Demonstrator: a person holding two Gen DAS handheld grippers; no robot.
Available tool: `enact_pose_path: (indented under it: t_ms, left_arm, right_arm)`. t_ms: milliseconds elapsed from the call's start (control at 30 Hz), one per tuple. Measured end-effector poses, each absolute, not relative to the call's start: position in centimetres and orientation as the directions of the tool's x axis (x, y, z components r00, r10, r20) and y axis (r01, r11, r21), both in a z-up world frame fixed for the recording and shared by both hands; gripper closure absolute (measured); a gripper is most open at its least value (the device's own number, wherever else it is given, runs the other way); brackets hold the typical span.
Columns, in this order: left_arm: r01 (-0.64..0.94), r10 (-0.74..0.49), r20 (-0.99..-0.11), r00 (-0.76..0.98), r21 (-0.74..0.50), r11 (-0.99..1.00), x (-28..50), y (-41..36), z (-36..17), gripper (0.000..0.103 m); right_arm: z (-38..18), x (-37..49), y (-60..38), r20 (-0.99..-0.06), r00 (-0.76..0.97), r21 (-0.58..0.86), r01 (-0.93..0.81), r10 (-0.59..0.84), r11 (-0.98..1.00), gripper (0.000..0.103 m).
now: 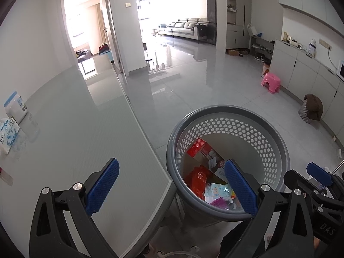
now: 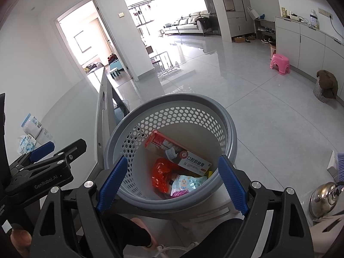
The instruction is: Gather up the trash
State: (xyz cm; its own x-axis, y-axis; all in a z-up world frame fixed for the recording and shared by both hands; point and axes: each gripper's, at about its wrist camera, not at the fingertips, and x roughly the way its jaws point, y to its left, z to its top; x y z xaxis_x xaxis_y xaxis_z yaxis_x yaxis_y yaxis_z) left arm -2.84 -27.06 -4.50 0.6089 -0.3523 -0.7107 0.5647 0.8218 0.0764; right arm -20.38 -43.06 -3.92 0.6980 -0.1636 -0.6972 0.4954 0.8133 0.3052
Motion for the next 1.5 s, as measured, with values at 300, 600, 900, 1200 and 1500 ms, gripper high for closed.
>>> enact_pose_path:
  t_ms: [300, 600, 900, 1200, 1500]
  left_arm:
    - [0.558, -0.348, -0.711, 0.611, 0.075, 0.826, -2.89, -26.9, -4.32, 0.006]
    - [0.558, -0.349, -0.711, 0.61, 0.074, 0.826, -3.01, -26.93, -4.28, 0.006]
    - [0.559, -0.349, -0.712, 0.609, 0.073, 0.826, -2.91, -26.91, -4.29, 0.006]
    - [0.559, -0.348, -0.712, 0.61, 0.074, 0.826, -2.94, -26.93, -4.29, 0.006]
    - [0.558, -0.348, -0.712, 0.61, 0.074, 0.827, -2.99, -27.04, -4.23, 0.006]
  right_arm:
    - [-3.93, -20.39, -43.1, -0.696, 0.699, 0.306, 0.495, -0.164, 0.813, 0.021]
    - [-3.96, -20.35, -43.06, -0.696, 0.699, 0.307, 0.495, -0.163, 0.813, 0.021]
    - [-3.96, -20.36, -43.03, -0.696, 0.699, 0.305, 0.494, -0.163, 0.814, 0.021]
    - [-3.95, -20.35, -43.02, -0.696, 0.7, 0.306, 0.494, -0.163, 0.814, 0.021]
    - [-3.97, -20.36, -43.03, -0.696, 0.699, 0.306, 0.495, -0.164, 0.813, 0.021]
